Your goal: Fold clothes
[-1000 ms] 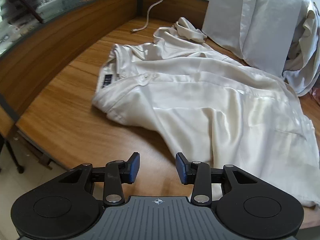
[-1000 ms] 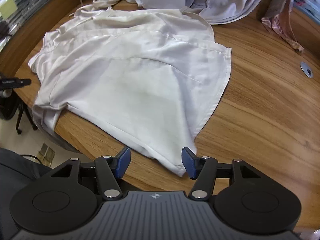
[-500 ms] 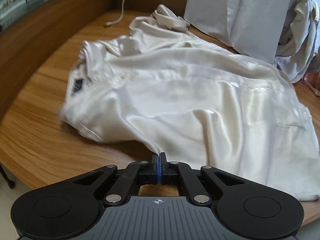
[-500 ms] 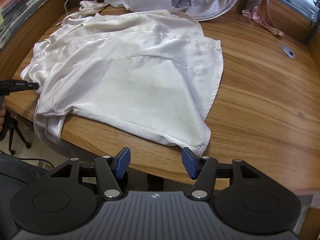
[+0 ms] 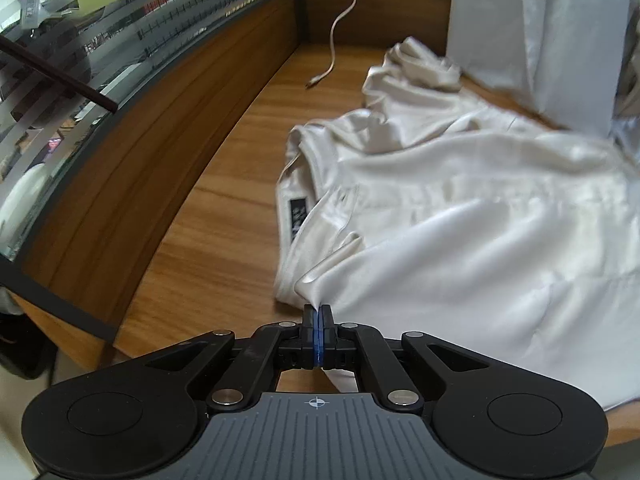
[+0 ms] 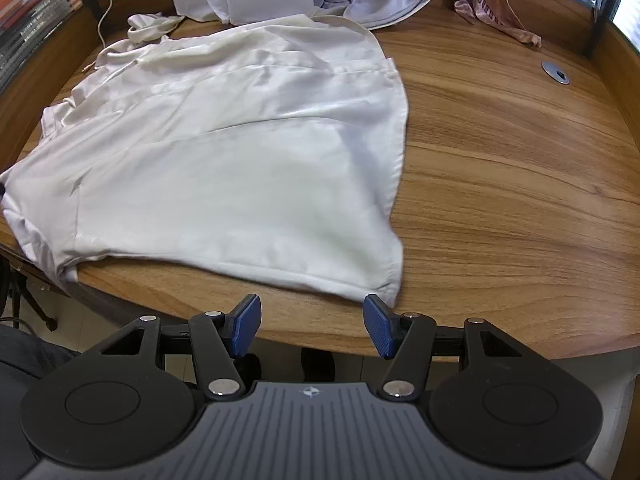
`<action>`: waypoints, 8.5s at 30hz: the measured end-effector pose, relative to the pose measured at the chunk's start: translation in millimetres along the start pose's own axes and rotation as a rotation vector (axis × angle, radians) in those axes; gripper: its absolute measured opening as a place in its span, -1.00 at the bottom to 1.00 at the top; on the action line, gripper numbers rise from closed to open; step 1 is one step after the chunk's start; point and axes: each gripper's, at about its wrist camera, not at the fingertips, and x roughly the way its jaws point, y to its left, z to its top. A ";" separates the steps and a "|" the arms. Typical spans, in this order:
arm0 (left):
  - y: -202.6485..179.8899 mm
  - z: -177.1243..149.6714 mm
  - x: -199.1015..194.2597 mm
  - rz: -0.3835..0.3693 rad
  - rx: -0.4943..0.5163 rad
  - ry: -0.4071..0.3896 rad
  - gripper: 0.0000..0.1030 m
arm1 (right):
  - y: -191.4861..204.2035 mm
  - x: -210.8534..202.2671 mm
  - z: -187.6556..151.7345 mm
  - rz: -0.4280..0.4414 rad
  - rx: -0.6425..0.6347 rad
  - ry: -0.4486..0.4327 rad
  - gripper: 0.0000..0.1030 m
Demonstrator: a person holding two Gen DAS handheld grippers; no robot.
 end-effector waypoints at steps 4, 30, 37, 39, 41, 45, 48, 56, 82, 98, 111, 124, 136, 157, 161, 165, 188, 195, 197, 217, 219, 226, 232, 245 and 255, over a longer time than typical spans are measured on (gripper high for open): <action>-9.5 1.7 -9.2 0.006 0.012 -0.032 -0.42 | -5.3 5.0 6.7 -0.001 0.004 -0.007 0.23; -125.4 129.0 22.7 -0.073 -0.027 -0.073 -0.08 | -50.2 82.1 303.1 0.117 -0.204 -0.184 0.22; -150.6 174.7 75.8 -0.098 0.015 -0.038 -0.04 | -34.6 155.9 354.2 0.097 -0.250 -0.116 0.05; -158.8 185.8 89.7 -0.108 0.030 -0.027 -0.04 | -30.2 175.9 361.9 0.083 -0.287 -0.091 0.00; -166.8 196.1 102.5 -0.120 0.048 -0.018 -0.04 | -25.3 195.1 369.2 0.072 -0.325 -0.064 -0.16; -178.4 210.7 117.5 -0.146 0.072 -0.007 -0.03 | -20.4 220.0 377.6 0.074 -0.376 -0.004 -0.41; -181.4 216.2 120.8 -0.157 0.079 -0.011 -0.02 | -16.7 227.4 377.7 0.091 -0.408 0.029 -0.41; -176.5 219.5 115.7 -0.158 0.057 -0.022 -0.02 | -21.8 202.2 364.4 0.077 -0.387 -0.011 -0.98; -154.6 205.2 89.6 -0.126 0.088 -0.039 -0.02 | -47.0 89.3 185.2 0.171 -0.009 0.149 -0.96; -161.8 208.9 116.7 -0.126 0.341 -0.035 0.02 | -11.5 99.6 245.4 0.137 -0.208 0.039 -0.45; -185.7 238.7 149.6 -0.232 0.360 0.001 0.13 | 13.6 172.2 288.1 0.149 -0.293 0.095 -0.33; -194.0 260.8 177.0 -0.225 0.071 0.131 -0.15 | 6.6 175.9 292.5 0.205 -0.253 0.104 -0.94; -187.9 265.9 120.8 -0.238 -0.005 -0.064 -0.85 | -61.5 124.9 289.7 0.495 0.204 -0.019 -0.97; -142.6 301.2 30.6 -0.341 -0.209 -0.223 -0.85 | -141.2 24.3 267.1 0.838 0.733 -0.455 -0.97; -152.9 309.2 48.4 -0.298 -0.202 -0.215 -0.85 | -146.2 28.3 295.1 0.716 0.694 -0.494 -0.99; -163.1 316.9 72.9 -0.242 -0.185 -0.200 -0.85 | -156.6 60.3 324.2 0.613 0.687 -0.482 -0.99; -166.9 321.6 134.2 -0.171 -0.142 -0.117 -0.85 | -124.8 230.5 350.3 0.426 0.607 -0.025 -0.35; -162.5 318.4 120.0 -0.185 -0.147 -0.136 -0.85 | -114.6 205.4 358.6 0.467 0.552 -0.131 -0.91; -161.8 319.8 116.8 -0.189 -0.147 -0.142 -0.85 | -112.0 179.7 366.8 0.476 0.508 -0.216 -0.91; -165.9 323.8 116.7 -0.189 -0.064 -0.126 -0.21 | -107.3 127.9 389.0 0.221 0.238 -0.291 -0.48; -161.8 317.4 104.9 -0.196 -0.048 -0.126 -0.12 | -112.5 116.4 367.7 0.201 0.236 -0.276 -0.48; -145.0 276.5 62.5 -0.201 -0.002 -0.098 -0.08 | -130.1 76.6 292.7 0.130 0.230 -0.221 -0.37; -137.3 228.2 35.7 -0.224 0.043 -0.058 -0.06 | -112.8 70.1 191.5 0.095 0.296 -0.163 -0.36; -144.6 152.1 15.9 -0.310 0.314 -0.025 0.13 | -72.8 71.4 9.5 0.013 0.453 -0.082 -0.12; -149.8 126.3 16.4 -0.352 0.452 0.006 0.14 | -56.0 74.8 -15.2 -0.062 0.480 -0.099 -0.90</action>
